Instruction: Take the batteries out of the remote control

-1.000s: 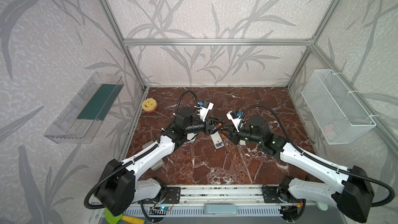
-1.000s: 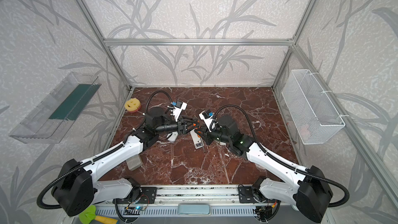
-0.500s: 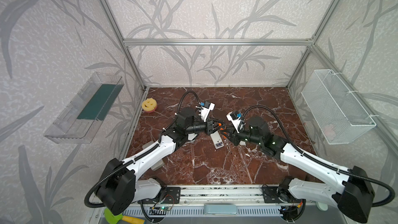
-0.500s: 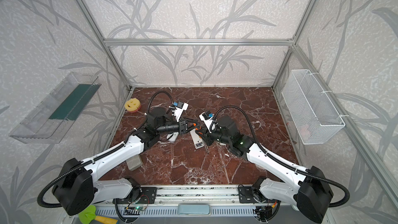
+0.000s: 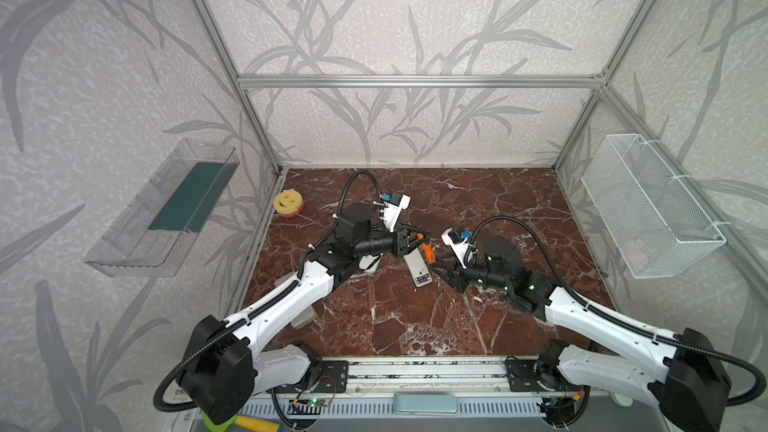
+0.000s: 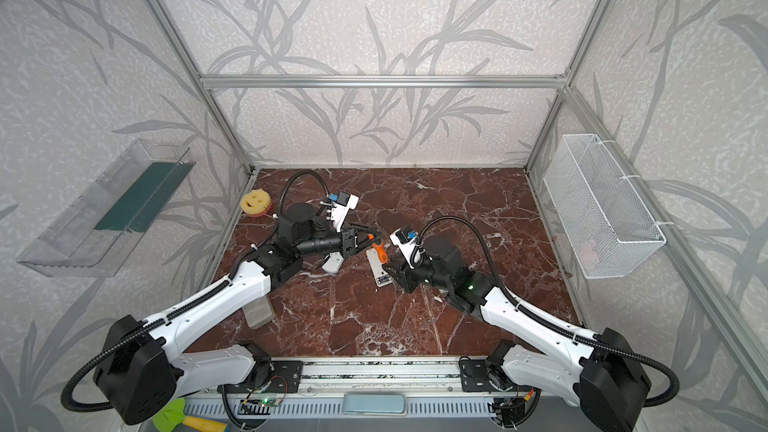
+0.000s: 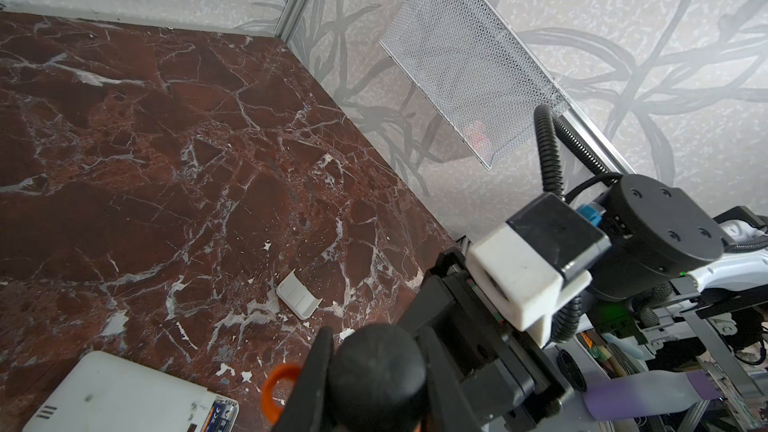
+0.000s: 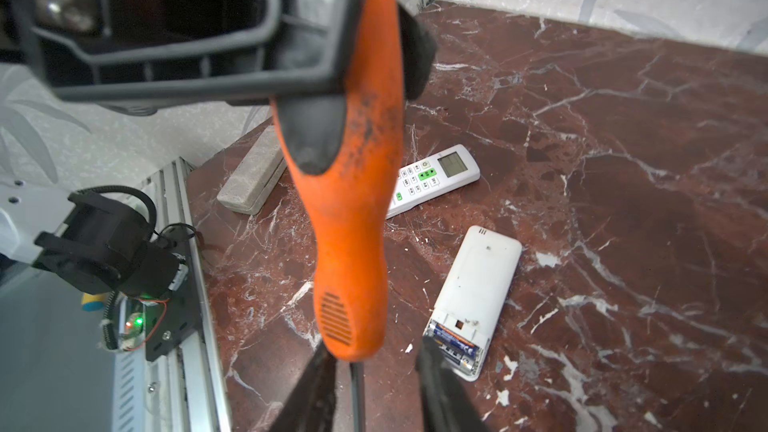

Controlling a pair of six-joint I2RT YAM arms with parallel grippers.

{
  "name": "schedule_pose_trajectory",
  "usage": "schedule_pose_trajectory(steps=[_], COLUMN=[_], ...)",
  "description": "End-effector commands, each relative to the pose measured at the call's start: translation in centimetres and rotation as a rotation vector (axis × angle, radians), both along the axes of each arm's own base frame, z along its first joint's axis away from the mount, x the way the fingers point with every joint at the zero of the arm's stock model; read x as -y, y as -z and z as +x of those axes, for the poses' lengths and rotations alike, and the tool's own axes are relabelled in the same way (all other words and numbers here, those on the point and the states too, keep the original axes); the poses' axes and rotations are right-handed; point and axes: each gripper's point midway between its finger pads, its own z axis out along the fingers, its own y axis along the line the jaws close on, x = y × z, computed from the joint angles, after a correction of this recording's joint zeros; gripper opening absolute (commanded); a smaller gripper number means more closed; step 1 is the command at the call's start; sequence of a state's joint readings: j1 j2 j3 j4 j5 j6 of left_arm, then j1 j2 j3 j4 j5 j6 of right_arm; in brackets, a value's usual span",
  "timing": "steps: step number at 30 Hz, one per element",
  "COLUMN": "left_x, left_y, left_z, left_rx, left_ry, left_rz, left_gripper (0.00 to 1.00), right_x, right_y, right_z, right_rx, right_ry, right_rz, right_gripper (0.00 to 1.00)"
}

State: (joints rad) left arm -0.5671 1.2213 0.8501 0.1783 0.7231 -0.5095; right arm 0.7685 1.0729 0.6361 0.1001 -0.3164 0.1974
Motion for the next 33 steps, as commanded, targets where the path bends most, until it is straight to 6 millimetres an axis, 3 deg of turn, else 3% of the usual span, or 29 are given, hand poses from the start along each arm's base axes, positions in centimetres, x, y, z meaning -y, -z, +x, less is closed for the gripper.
schedule_pose_trajectory(steps=[1, 3, 8, 13, 17, 20, 21, 24, 26, 30, 33], left_x=[0.2, 0.4, 1.0, 1.4, 1.5, 1.6, 1.5, 0.8, 0.0, -2.1, -2.1], left_y=[-1.8, -1.6, -1.0, -1.1, -1.3, -1.3, -1.2, -0.8, -0.7, -0.9, -0.1], left_z=[0.0, -0.2, -0.9, -1.3, -1.5, -1.7, -1.6, -1.1, -0.5, 0.7, 0.5], left_rx=[0.027, 0.022, -0.006, -0.013, -0.008, -0.008, -0.005, 0.029, 0.072, 0.178, 0.242], left_ry=[0.018, 0.04, 0.11, 0.155, 0.171, 0.181, 0.172, 0.111, 0.038, -0.159, -0.234], left_rz=[-0.035, -0.034, -0.023, -0.034, -0.041, -0.042, -0.034, 0.001, 0.027, 0.024, 0.052], left_gripper=[0.04, 0.03, 0.01, 0.01, 0.0, 0.01, 0.03, 0.39, 0.55, 0.58, 0.56], right_x=[-0.9, -1.1, -2.0, -2.6, -2.8, -2.6, -2.4, -1.2, 0.1, 4.7, 5.7], right_y=[-1.8, -2.1, -3.5, -4.8, -5.3, -5.0, -5.1, -5.2, -5.6, -5.9, -6.8], right_z=[-0.1, -0.1, -0.5, -0.5, -0.2, 0.5, 0.9, 2.5, 3.8, 6.3, 7.2], right_rx=[0.031, 0.034, 0.02, -0.01, -0.014, -0.029, -0.033, -0.047, -0.046, -0.02, 0.001], right_ry=[-0.03, -0.043, -0.091, -0.099, -0.09, -0.043, -0.015, 0.119, 0.242, 0.603, 0.696], right_rz=[0.038, 0.045, 0.085, 0.124, 0.134, 0.128, 0.126, 0.132, 0.147, 0.102, 0.084], right_gripper=[0.25, 0.26, 0.44, 0.45, 0.29, 0.07, 0.0, 0.0, 0.0, 0.0, 0.0])
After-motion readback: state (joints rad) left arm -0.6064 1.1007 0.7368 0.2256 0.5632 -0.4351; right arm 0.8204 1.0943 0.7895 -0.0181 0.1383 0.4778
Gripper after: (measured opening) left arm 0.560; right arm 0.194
